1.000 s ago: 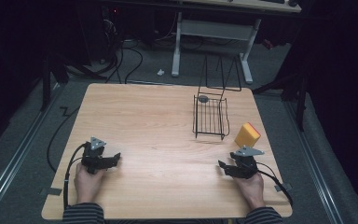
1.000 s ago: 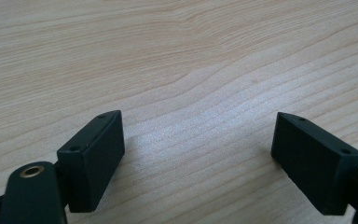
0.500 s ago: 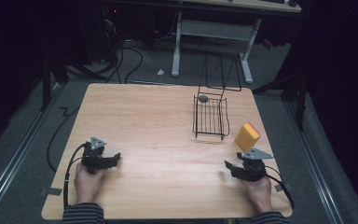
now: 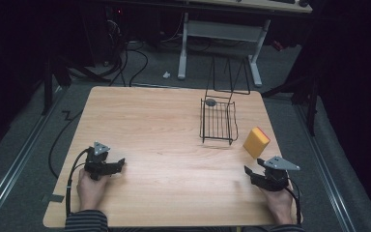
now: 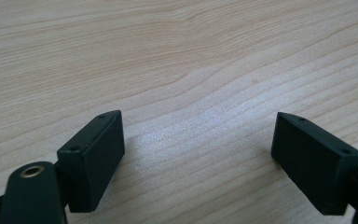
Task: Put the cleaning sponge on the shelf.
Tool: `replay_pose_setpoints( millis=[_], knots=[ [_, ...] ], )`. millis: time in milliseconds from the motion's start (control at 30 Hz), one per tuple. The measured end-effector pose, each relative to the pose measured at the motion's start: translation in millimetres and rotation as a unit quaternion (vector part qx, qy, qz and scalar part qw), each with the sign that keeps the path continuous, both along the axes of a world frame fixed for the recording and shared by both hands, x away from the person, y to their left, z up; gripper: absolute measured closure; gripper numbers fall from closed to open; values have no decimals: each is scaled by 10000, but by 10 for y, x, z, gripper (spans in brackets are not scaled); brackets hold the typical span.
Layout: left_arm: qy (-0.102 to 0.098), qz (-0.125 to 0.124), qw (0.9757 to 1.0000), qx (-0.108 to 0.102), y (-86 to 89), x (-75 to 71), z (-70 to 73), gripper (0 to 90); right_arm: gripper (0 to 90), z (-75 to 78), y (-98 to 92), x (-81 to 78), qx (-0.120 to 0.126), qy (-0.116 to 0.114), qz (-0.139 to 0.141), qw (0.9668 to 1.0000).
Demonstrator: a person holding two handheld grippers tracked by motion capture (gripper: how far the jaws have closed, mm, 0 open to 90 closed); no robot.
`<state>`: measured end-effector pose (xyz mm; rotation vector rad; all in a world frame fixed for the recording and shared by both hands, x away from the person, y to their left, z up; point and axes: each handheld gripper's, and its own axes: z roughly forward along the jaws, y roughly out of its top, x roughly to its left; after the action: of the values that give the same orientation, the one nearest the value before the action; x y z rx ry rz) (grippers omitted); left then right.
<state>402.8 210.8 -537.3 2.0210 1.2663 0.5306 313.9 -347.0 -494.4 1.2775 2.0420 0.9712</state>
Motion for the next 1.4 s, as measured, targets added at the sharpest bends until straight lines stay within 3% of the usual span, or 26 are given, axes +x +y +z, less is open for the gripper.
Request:
replay_pose_setpoints(
  millis=[33,367,400,567,900,1400],
  knots=[
    [0,0,10000,-1,0,0,0,178,384,-12,-66,-30,142,17,-140,9998],
    [0,0,10000,0,0,0,0,178,386,-5,-262,-61,281,-102,-572,9979],
    [0,1,10000,-1,0,0,0,178,383,2,-317,-33,321,-113,-716,9969],
    [0,0,10000,1,0,0,0,178,369,5,-420,69,446,-104,-916,9947],
    [1,0,10000,1,0,0,0,178,347,61,-454,342,548,-154,-932,9940],
    [1,0,10000,-1,0,0,0,178,357,-49,-417,625,722,-27,-971,9926]
  ],
)
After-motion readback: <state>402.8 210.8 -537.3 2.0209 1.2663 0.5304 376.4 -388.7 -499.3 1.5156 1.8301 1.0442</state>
